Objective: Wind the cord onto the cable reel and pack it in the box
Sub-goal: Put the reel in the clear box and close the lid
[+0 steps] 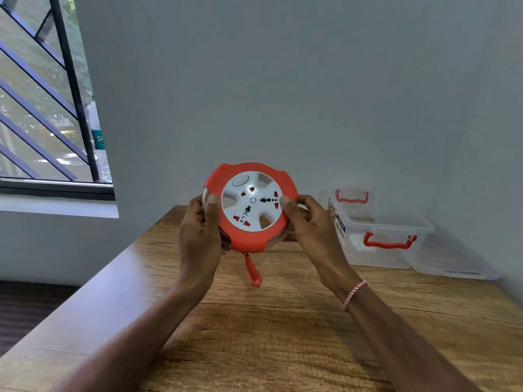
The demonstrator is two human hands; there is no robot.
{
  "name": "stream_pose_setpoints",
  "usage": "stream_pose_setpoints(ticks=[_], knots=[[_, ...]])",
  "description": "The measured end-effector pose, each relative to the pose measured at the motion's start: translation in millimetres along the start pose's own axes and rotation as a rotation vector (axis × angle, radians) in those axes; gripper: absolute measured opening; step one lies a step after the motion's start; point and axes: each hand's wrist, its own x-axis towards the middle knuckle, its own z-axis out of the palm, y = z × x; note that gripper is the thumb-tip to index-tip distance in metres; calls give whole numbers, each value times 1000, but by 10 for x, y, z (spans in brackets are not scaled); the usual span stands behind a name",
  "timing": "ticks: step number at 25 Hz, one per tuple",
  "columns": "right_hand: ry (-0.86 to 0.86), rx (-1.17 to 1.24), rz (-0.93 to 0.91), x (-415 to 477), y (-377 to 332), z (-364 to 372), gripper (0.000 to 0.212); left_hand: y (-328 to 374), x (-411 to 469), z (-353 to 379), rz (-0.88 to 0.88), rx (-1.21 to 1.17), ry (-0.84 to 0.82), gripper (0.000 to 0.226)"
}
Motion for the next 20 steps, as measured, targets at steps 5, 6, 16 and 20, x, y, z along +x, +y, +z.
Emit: stream_pose_setpoints(ticks=[5,6,16,20], knots=[[-206,388,156,-23,141,51,43,-134,-55,42,-91,-66,-51,39],[-240,429,162,-4,172,31,49,-170,-21,76,-116,-85,-68,43],[-98,680,420,261,-175,-202,63,387,823,749,-280,-121,-470,38],[92,580,516,389,-691,-481,57,758,1134,990,-393,-38,-612,36]])
